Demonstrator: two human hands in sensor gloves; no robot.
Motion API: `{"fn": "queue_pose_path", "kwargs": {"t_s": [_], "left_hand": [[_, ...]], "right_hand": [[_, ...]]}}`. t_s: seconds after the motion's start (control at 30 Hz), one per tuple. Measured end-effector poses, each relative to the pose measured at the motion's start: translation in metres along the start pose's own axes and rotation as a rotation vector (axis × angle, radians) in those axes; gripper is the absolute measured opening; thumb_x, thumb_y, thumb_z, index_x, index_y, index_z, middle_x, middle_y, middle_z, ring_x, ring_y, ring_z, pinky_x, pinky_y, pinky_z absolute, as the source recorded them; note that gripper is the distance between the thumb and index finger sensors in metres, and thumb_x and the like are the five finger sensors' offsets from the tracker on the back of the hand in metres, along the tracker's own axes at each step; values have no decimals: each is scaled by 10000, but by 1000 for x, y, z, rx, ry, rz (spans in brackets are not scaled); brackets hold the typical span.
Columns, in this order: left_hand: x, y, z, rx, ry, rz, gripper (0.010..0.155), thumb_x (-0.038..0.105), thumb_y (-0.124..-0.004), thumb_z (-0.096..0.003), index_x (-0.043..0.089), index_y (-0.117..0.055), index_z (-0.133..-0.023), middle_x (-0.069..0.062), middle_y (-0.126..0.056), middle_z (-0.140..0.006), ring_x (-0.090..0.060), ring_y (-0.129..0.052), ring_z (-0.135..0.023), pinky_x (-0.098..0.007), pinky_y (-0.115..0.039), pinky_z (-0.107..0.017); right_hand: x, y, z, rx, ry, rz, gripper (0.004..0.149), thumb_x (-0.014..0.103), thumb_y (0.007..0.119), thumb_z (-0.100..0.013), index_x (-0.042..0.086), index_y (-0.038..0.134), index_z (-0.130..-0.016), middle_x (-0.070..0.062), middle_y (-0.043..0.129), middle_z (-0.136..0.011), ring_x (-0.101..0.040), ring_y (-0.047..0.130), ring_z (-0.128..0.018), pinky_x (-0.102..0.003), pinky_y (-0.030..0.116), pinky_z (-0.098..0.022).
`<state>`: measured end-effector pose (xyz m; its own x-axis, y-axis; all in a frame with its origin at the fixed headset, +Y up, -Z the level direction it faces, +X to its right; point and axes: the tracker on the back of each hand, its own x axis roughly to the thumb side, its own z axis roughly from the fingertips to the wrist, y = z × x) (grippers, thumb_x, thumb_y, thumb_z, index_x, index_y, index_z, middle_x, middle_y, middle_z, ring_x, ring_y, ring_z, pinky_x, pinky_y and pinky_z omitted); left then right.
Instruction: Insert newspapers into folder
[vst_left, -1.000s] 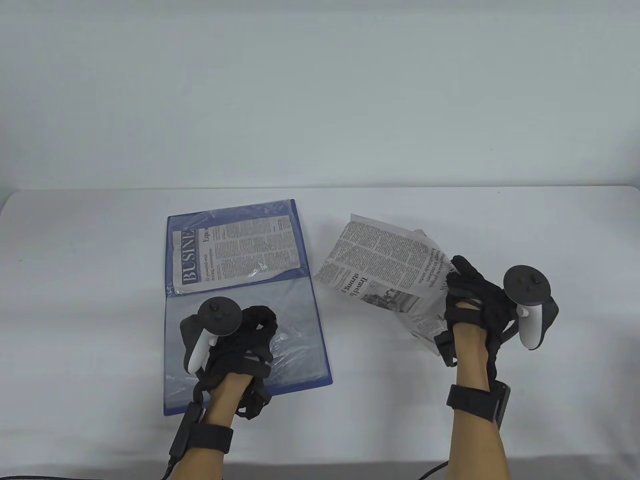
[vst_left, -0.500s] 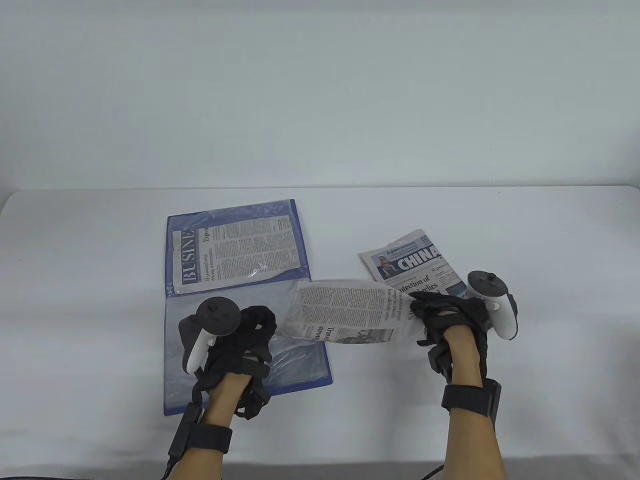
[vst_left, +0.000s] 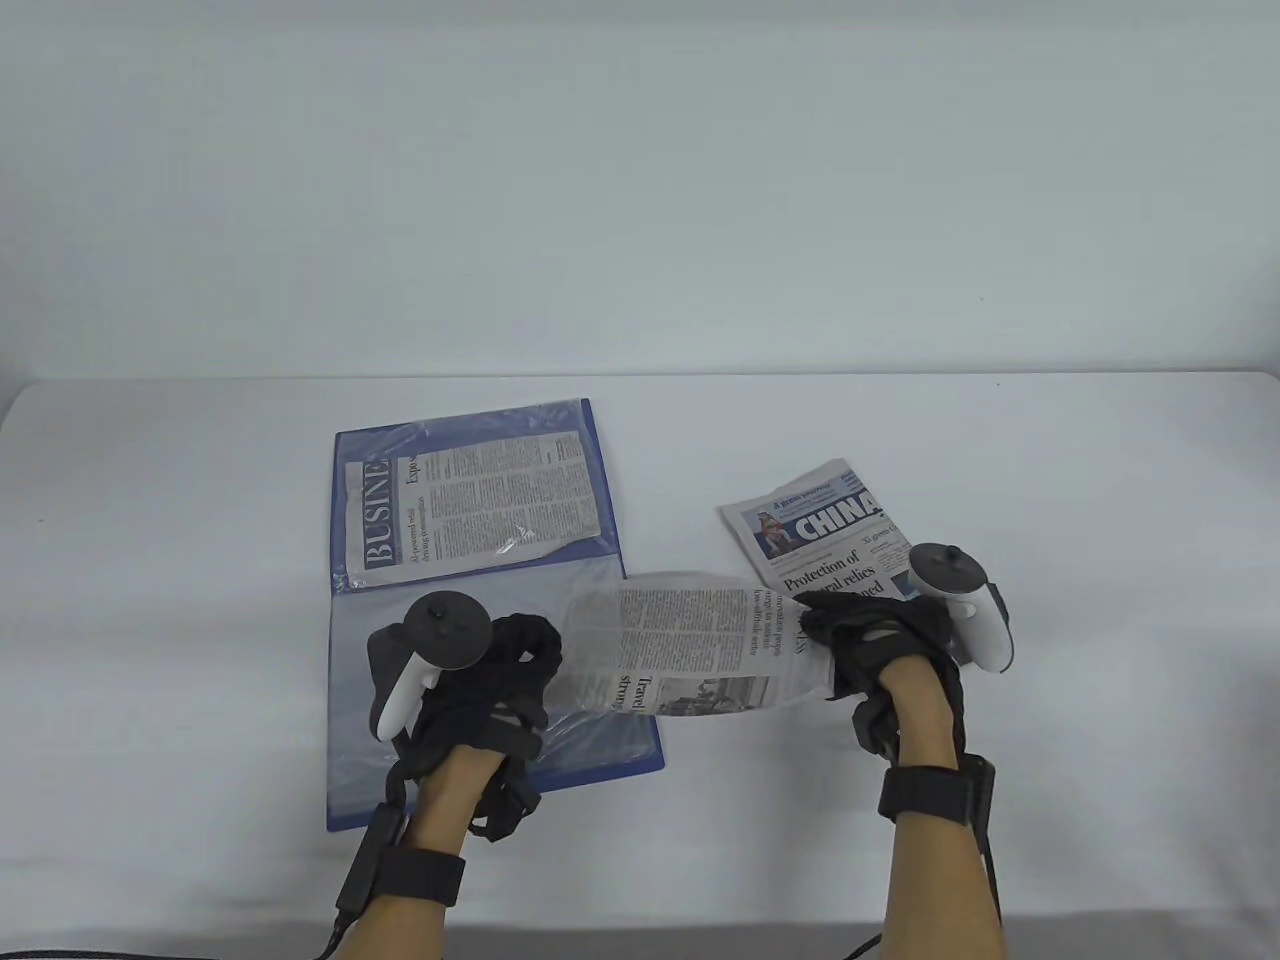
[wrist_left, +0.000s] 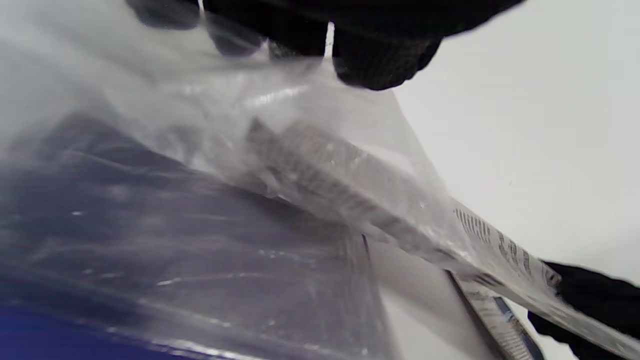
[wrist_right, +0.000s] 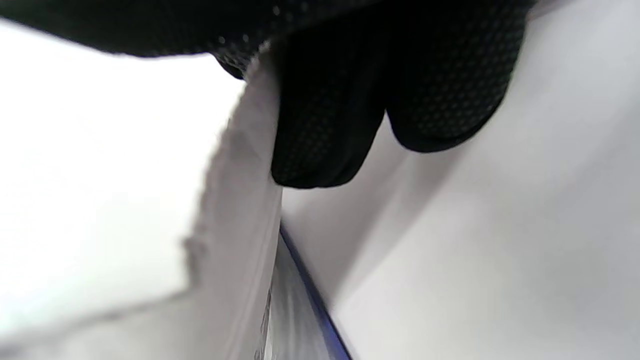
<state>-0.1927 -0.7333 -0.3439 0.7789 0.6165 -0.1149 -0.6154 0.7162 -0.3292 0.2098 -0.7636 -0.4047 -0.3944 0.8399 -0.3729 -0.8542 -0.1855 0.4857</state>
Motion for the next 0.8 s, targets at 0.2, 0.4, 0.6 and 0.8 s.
{"fn": "queue_pose_path", "kwargs": {"t_s": [0.2, 0.4, 0.6, 0.8], "left_hand": [[6, -2, 0, -10, -19, -35, 414, 415, -699, -627, 338, -616, -1025, -24, -495, -1238, -362, -457, -1186, -599, -443, -879], [-2, -30, -15, -241, 151, -390, 721, 432, -750, -611, 325, -294, -1159, -122, -44, -1238, -452, -7, -1129, -665, -207, -852], [-5, -29, -17, -124, 230, -507, 406, 432, -735, -615, 428, -612, -1002, -11, -227, -1280, -360, -173, -1208, -603, -313, -912], [-5, -20, -14, -86, 188, -407, 424, 397, -700, -592, 359, -618, -1006, 10, -263, -1276, -351, -101, -1206, -616, -272, -912]], "right_hand": [[8, 18, 10, -303, 32, -131, 892, 497, 587, -593, -56, 34, -1022, -376, 362, -966, -498, 682, -815, -649, 564, -565], [14, 38, -6, -204, -85, -121, 863, 488, 575, -602, -36, 42, -1034, -360, 246, -994, -540, 543, -882, -691, 468, -594], [31, 64, -24, -157, -144, 99, 830, 480, 578, -603, -25, 102, -1058, -349, 174, -1013, -570, 440, -914, -721, 402, -598], [43, 84, -35, -106, -193, 180, 823, 482, 582, -601, -11, 117, -1068, -334, 133, -1022, -571, 382, -935, -724, 388, -605]]}}
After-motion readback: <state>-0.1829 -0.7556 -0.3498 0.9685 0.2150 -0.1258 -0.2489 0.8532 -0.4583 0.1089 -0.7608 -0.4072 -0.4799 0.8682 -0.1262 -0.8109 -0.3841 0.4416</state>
